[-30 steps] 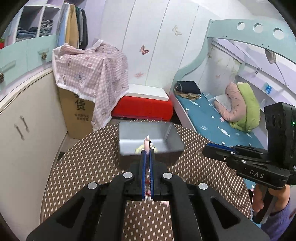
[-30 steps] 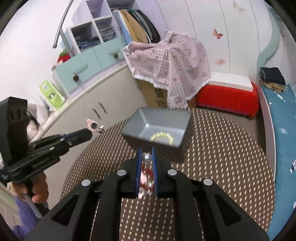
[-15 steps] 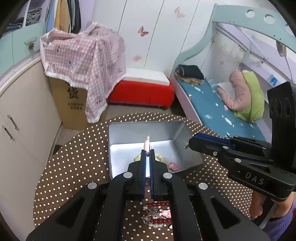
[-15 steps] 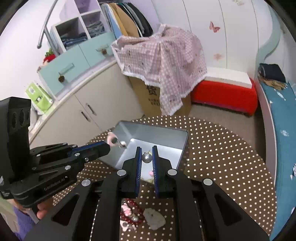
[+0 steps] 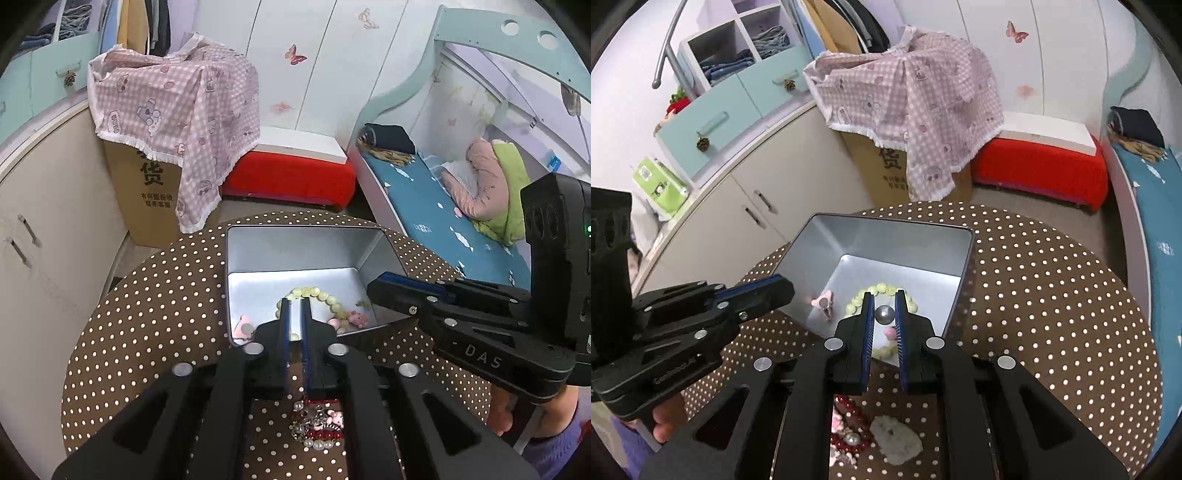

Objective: Organize jewelry
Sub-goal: 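Release the charms into the box and move both tools back to the jewelry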

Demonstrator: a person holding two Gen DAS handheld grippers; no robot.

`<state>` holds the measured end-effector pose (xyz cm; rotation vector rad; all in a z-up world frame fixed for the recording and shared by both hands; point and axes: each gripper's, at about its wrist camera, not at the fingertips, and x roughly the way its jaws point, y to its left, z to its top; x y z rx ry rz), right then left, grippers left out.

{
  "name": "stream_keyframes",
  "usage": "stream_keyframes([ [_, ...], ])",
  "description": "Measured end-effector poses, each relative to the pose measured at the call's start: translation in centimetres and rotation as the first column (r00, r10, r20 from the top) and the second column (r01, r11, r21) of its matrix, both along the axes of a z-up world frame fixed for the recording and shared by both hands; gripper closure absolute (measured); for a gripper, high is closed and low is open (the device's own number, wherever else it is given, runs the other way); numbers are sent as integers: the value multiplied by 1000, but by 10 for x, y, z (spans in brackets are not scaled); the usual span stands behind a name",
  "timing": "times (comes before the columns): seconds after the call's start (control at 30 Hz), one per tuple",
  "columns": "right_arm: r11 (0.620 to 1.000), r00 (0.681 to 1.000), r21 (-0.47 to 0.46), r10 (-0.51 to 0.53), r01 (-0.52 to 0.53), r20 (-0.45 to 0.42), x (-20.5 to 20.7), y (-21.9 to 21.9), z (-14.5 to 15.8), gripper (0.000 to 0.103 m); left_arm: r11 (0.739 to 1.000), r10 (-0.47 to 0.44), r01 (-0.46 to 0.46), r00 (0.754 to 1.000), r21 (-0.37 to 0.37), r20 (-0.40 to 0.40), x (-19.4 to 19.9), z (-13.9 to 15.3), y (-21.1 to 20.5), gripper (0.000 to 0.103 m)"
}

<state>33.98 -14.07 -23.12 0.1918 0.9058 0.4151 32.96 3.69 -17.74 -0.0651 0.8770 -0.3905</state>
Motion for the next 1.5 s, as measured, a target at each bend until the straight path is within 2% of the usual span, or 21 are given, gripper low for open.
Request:
stream_keyframes([
  [0.03, 1000, 1000, 3, 0, 0, -5, -1, 0, 0, 89, 1000, 11, -11, 1000, 2, 7, -3, 1, 1, 68],
  [0.1, 1000, 1000, -2, -6, 6, 3, -5, -1, 2, 85, 999, 38, -38, 999, 5, 34, -9, 5, 5, 57],
  [0.2, 1000, 999, -11, -20, 21, 26, -15, -4, 8, 60, 999, 50, -50, 998, -6, 42, -19, 10, 9, 55],
  [0.3, 999, 998, -34, -27, 29, 58, -30, -6, 16, 59, 997, 80, -81, 994, -1, 69, -33, 15, 13, 49],
  [0.5, 998, 996, -59, -29, 34, 86, -62, -18, 23, 59, 993, 116, -114, 990, -34, 76, -64, 15, 16, 49],
  [0.6, 996, 994, -75, -37, 44, 99, -80, -25, 22, 55, 989, 144, -142, 987, -44, 66, -80, 9, 14, 49],
  [0.8, 993, 993, -102, -54, 64, 104, -109, -39, 11, 54, 981, 188, -187, 982, -54, 15, -105, -16, -6, 49],
  [0.9, 991, 993, -108, -65, 75, 97, -119, -48, 2, 50, 980, 194, -194, 981, -39, 3, -114, -27, -22, 49],
  [1.13, 992, 995, -101, -72, 79, 68, -126, -66, -15, 48, 976, 211, -213, 976, -38, -51, -116, -50, -49, 49],
  [1.5, 996, 998, -76, -46, 49, 38, -123, -71, -32, 46, 960, 276, -273, 960, 63, -47, -102, -63, -67, 51],
])
